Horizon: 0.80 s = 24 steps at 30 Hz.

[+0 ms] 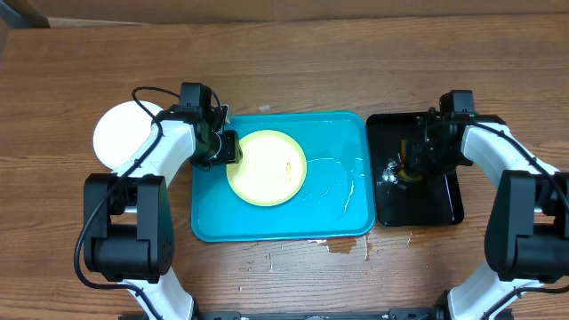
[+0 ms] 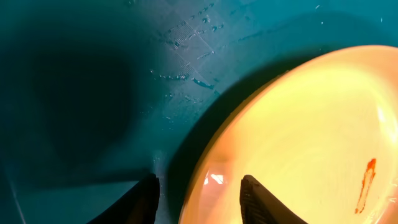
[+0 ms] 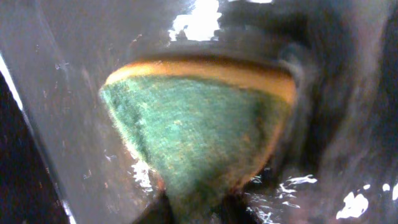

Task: Clean dirty plates on tray and stack at the side
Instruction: 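Grasp the green sponge with the right gripper and dip it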

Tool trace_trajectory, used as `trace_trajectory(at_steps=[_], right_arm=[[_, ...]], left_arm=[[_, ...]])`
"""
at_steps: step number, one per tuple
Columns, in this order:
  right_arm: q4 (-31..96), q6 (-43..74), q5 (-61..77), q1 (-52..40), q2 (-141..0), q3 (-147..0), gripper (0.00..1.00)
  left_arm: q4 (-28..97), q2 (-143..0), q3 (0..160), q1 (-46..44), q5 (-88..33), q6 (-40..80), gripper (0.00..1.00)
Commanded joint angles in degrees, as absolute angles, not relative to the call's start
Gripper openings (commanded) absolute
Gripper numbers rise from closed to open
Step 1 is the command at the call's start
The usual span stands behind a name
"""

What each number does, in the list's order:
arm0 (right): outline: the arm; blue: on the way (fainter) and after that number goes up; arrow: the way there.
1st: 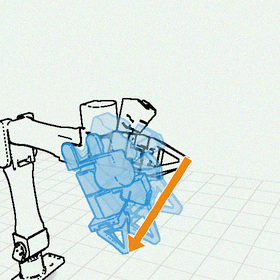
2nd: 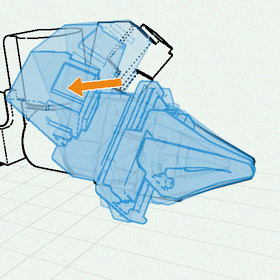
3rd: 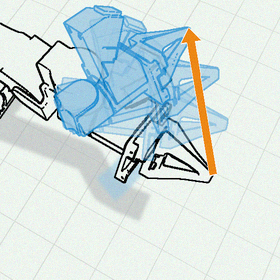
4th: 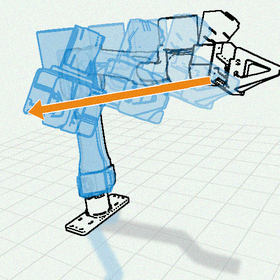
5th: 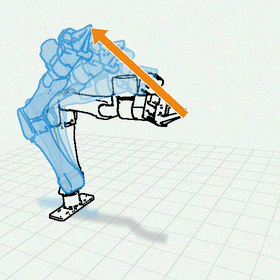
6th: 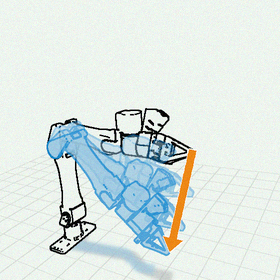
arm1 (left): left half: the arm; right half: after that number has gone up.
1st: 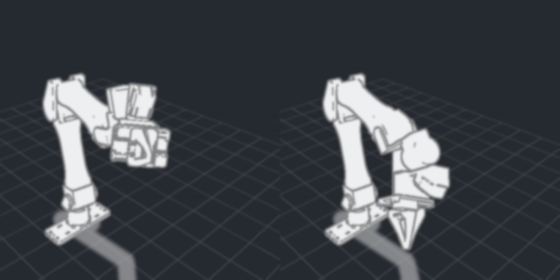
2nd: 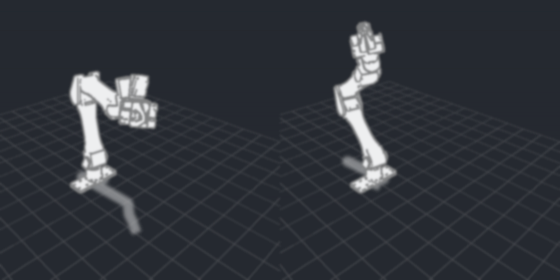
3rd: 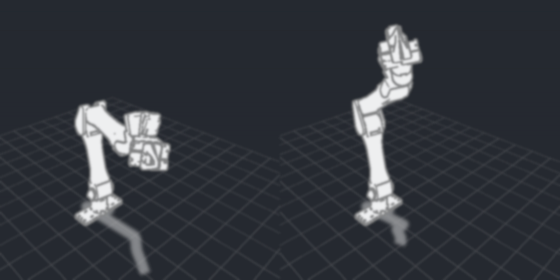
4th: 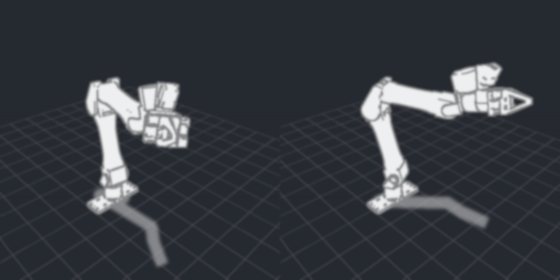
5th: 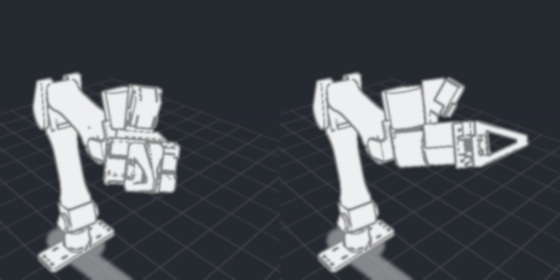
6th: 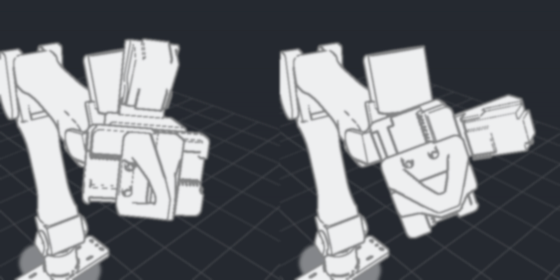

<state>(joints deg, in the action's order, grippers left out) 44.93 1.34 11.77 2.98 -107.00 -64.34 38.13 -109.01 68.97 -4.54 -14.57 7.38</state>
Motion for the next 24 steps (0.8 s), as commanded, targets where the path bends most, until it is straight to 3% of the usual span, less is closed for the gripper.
trace_trajectory(at_steps=[1,9,13,18,24], right_arm=[[48.6,1.5,10.57,2.52,-106.39,-67.16,0.04],[56.77,4.01,4.58,-0.75,-105.84,-75.0,0.04],[57.36,6.09,-6.63,-4.51,-105.84,-75.64,0.04],[57.17,7.94,-15.35,-7.07,-105.84,-75.61,0.04],[57.47,7.94,-14.72,-7.14,-105.84,-75.94,0.04]], left_arm=[[38.26,-109.4,69.52,-5.41,-14.85,7.7,0.42],[37.47,-109.4,69.52,-5.72,-14.83,7.73,0.38],[37.56,-109.4,69.52,-5.72,-14.85,7.73,0.04],[38.0,-109.4,69.52,-6.15,-14.87,7.73,0.04],[38.52,-109.4,69.52,-7.25,-14.85,7.75,0.04]])
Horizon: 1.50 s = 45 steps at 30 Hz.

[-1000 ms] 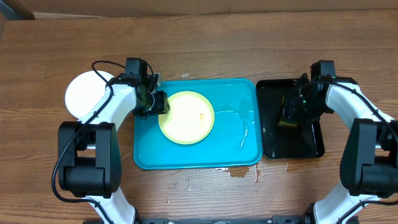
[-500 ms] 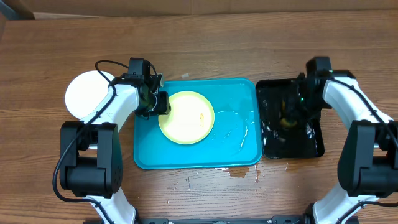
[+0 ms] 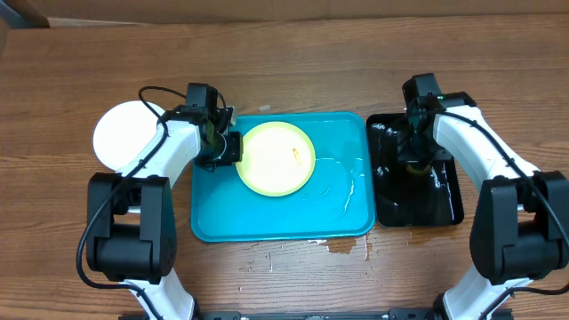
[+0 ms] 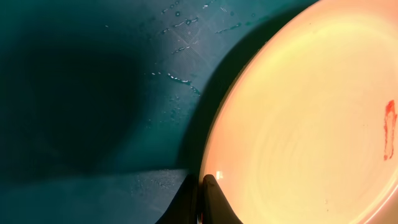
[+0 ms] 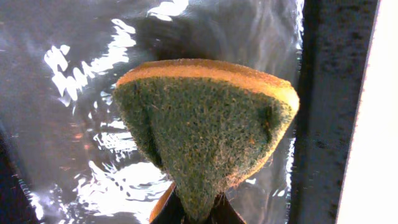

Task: Clean dirty plates on tray and stack at the side
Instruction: 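Grasp the green sponge with the right gripper and dip it, then scrub the yellow plate with the sponge in the right gripper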

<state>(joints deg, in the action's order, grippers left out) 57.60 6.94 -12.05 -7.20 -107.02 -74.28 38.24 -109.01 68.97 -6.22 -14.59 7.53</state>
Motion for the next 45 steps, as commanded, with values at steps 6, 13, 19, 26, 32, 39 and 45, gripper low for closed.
trace_trajectory(at_steps=[6,13,19,26,32,39,45], right_arm=[[57.69,6.04,-11.51,-7.11,-105.8,-77.1,0.04],[59.31,13.06,-13.43,-7.11,-105.75,-77.49,0.04],[59.33,13.65,-12.71,-7.11,-105.75,-77.62,0.04],[66.61,11.4,-7.2,-7.14,-105.73,-86.43,0.04],[70.63,7.18,7.88,-9.5,-105.73,-96.55,0.04],[64.36,5.48,8.27,-20.49,-105.93,-96.71,0.04],[58.41,5.5,-3.4,-31.14,-106.69,-95.85,0.04]], left_arm=[[38.26,-109.4,69.52,-7.97,-14.83,7.73,0.04],[38.22,-109.4,69.52,-7.97,-14.66,7.73,0.04],[38.04,-109.4,69.52,-7.94,-14.66,7.73,0.04],[37.87,-109.4,69.52,-7.94,-14.66,7.73,0.04],[37.43,-109.4,69.52,-7.94,-14.68,7.73,0.04],[37.41,-109.4,69.52,-7.94,-14.68,7.73,0.04],[37.41,-109.4,69.52,-7.94,-14.68,7.73,0.04]])
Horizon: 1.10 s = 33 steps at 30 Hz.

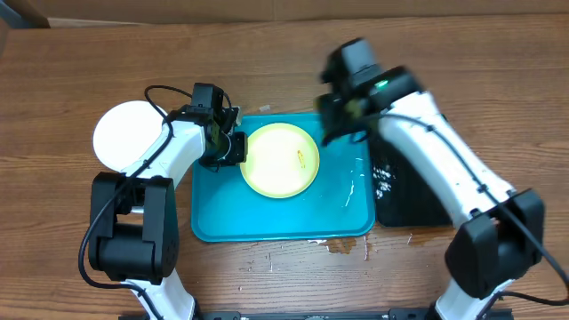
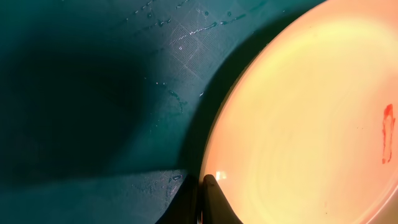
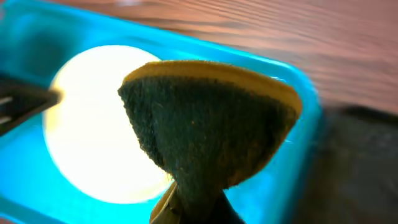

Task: Clean dirty plates on tray and stack at the side
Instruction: 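Scrub the yellow plate with the sponge in the right gripper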

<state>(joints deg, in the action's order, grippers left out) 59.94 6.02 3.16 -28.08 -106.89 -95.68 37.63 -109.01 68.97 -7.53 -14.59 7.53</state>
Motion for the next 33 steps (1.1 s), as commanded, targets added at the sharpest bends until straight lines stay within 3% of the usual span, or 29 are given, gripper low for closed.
trace_trajectory(at_steps=[1,5,17,26,33], right_arm=[[57.17,5.5,-6.22,-32.67,-106.69,-95.02,0.04],[51.4,3.62,-13.65,-36.86,-106.8,-90.59,0.04],[35.05,1.04,-14.52,-38.83,-106.85,-77.12,0.04],[32.4,0.82,-14.5,-38.83,-109.01,-76.16,0.04],[37.32,1.69,-11.73,-38.83,-110.19,-80.49,0.04]], left_arm=[[37.41,-109.4,69.52,-7.94,-14.68,7.73,0.05],[37.41,-109.4,69.52,-7.97,-14.68,7.73,0.05],[37.21,-109.4,69.52,-7.94,-14.68,7.73,0.05],[37.21,-109.4,69.52,-7.94,-14.68,7.73,0.04],[37.21,-109.4,69.52,-7.94,-14.68,7.73,0.04]])
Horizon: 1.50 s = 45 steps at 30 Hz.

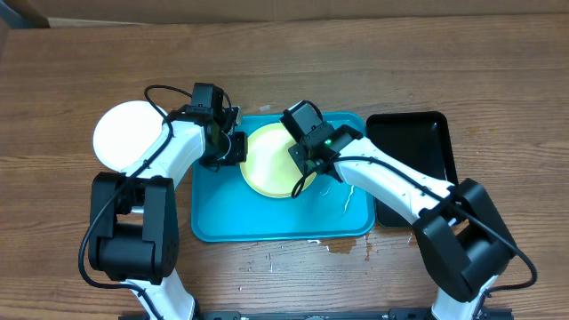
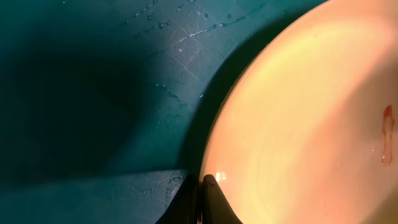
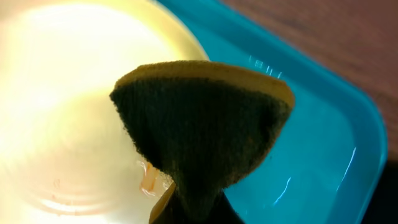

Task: Clean dirty plates on tray and stack at the side
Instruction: 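Scrub the yellow plate with the sponge in the right gripper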

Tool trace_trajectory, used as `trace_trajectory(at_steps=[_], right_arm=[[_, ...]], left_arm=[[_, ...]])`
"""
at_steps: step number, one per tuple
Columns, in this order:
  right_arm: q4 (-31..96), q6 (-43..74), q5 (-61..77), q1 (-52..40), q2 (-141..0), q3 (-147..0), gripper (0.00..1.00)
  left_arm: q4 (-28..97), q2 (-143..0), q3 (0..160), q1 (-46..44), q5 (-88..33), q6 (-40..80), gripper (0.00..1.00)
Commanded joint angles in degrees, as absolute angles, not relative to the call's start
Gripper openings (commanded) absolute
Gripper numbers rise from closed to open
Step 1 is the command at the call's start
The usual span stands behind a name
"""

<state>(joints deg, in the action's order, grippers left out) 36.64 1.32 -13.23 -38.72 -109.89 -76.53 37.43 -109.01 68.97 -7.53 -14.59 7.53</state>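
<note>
A pale yellow plate [image 1: 267, 164] lies in the blue tray [image 1: 347, 213]. A red smear [image 2: 387, 134] marks its face, also seen wet beside the sponge [image 3: 149, 177]. My left gripper [image 1: 233, 148] is shut on the plate's left rim [image 2: 208, 180], one finger on each side. My right gripper [image 1: 307, 158] is shut on a green and yellow sponge [image 3: 202, 134], which hangs folded over the plate's right part, at or just above the smear.
A white plate [image 1: 124, 133] sits on the wooden table to the left of the tray. A black tray [image 1: 418, 142] with water in it lies to the right. Water streaks show on the blue tray's floor [image 1: 342, 191].
My right gripper has moved with the sponge from above the tray's back edge down onto the plate's right part. The left gripper and the plate have stayed put.
My left gripper stood open round the plate's rim while the right held the sponge in the black tray. Then the left was shut on the rim. The right then carried the sponge over the blue tray, and now it is over the plate.
</note>
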Motion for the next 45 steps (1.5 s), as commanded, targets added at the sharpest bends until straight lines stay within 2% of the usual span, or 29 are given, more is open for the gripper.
trace_trajectory(at_steps=[1,24,37,45], right_arm=[[37.98,1.69,-11.4,-38.83,-110.19,-81.47,0.04],[41.85,0.34,-11.2,-38.83,-119.98,-84.44,0.04],[45.21,0.43,7.66,-35.81,-120.03,-84.44,0.04],[43.31,5.82,21.39,-31.0,-120.03,-84.44,0.04]], left_arm=[[37.21,-109.4,69.52,-7.97,-14.68,7.73,0.04],[37.45,-109.4,69.52,-7.94,-14.7,7.73,0.04],[37.45,-109.4,69.52,-7.94,-14.68,7.73,0.04],[37.43,-109.4,69.52,-7.94,-14.68,7.73,0.04]])
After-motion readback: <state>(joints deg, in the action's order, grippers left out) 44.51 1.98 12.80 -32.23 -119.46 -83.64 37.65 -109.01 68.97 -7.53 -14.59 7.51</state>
